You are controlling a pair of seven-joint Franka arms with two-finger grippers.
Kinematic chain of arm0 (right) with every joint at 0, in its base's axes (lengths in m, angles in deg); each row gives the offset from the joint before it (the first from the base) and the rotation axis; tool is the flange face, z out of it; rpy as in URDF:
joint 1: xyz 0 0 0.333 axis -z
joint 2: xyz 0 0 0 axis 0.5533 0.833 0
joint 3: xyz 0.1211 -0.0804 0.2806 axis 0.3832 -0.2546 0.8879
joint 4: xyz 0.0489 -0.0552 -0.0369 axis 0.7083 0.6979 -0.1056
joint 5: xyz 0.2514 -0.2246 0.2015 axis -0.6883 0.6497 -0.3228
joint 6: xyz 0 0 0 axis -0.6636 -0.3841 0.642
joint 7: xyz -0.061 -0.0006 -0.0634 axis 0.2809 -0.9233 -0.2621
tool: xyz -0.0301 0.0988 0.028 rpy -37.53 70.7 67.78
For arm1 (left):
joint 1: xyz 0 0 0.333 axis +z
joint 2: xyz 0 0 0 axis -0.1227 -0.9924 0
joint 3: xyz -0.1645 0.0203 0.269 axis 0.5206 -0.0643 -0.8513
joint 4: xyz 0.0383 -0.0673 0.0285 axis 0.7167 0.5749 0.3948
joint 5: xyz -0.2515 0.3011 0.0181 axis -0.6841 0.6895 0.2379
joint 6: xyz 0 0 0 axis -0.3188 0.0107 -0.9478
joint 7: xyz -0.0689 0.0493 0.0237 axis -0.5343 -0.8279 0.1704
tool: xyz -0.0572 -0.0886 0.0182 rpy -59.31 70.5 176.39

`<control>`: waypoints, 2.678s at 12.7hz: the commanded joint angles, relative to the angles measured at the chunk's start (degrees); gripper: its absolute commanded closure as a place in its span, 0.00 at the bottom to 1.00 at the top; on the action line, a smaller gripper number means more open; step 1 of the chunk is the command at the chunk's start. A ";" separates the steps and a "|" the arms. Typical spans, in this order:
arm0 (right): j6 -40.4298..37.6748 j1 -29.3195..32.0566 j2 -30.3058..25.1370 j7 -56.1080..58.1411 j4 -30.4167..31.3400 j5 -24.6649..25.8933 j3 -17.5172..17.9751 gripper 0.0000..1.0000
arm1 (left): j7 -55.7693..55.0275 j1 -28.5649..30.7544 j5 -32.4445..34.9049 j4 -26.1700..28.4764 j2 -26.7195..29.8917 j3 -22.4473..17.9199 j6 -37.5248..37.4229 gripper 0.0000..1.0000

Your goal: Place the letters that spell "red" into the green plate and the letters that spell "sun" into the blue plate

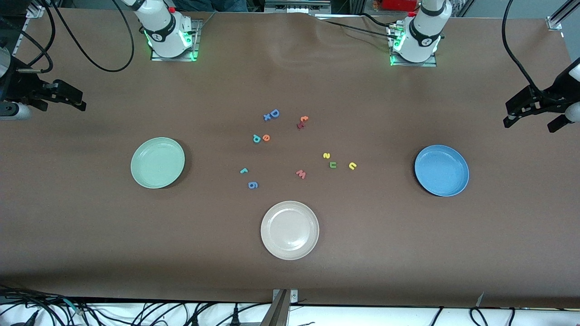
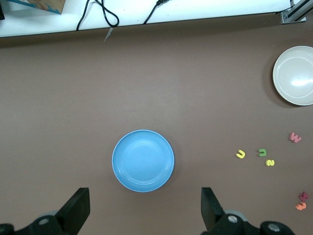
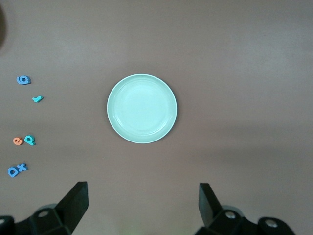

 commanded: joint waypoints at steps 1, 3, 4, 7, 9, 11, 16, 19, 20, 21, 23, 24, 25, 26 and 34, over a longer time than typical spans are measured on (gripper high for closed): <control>-0.14 -0.01 -0.58 0.18 0.42 0.85 0.32 0.00 | -0.14 0.81 0.57 1.02 1.24 0.89 0.62 0.00; -0.31 -0.01 -0.58 0.27 0.42 0.85 0.23 0.00 | -0.05 0.90 0.58 1.02 1.15 0.89 0.62 0.00; -0.31 -0.01 -0.66 0.27 0.34 0.85 0.23 0.00 | 0.12 0.90 0.66 1.11 1.06 0.80 0.71 0.00; -0.75 -0.01 -0.66 0.27 0.34 0.76 0.23 0.00 | 0.12 1.68 0.66 1.20 0.80 0.71 0.80 0.00; -0.84 -0.01 -0.66 0.27 0.34 0.76 0.23 0.00 | 0.12 1.69 0.66 1.20 0.80 0.71 0.80 0.00; -0.84 -0.01 -0.75 0.27 0.34 0.76 0.23 0.00 | 0.12 1.78 0.66 1.28 0.89 0.71 0.80 0.00; -0.92 -0.01 -0.66 0.27 0.34 0.85 0.32 0.00 | 0.21 2.39 0.66 1.37 0.89 0.71 0.89 0.00; -0.92 -0.01 -0.66 0.36 0.25 0.85 0.23 0.00 | 0.21 2.48 0.66 1.55 0.89 0.71 0.98 0.00; -1.10 -0.01 -0.66 0.27 0.25 0.85 0.23 0.00 | 0.21 2.48 0.66 1.55 0.89 0.71 0.89 0.00; -1.10 -0.01 -0.66 0.27 0.25 0.85 0.23 0.00 | 0.21 2.57 0.66 1.55 0.80 0.71 0.98 0.00; -1.10 -0.01 -0.66 0.27 0.25 0.85 0.23 0.00 | 0.21 2.57 0.66 1.55 0.80 0.71 1.33 0.00; -1.19 -0.01 -0.75 0.27 0.25 0.85 0.32 0.00 | 0.21 2.57 0.66 1.63 0.80 0.71 1.33 0.00; -1.19 -0.01 -0.75 0.27 0.25 0.85 0.32 0.00 | 0.30 2.83 0.66 1.64 0.71 0.71 1.41 0.00; -1.19 -0.01 -0.75 0.27 0.25 0.76 0.23 0.00 | 0.21 2.83 0.66 1.64 0.71 0.71 1.42 0.00; -2.33 -0.01 -0.93 0.27 0.25 0.76 0.32 0.00 | 0.12 2.39 0.75 -0.74 -1.13 0.71 0.80 0.00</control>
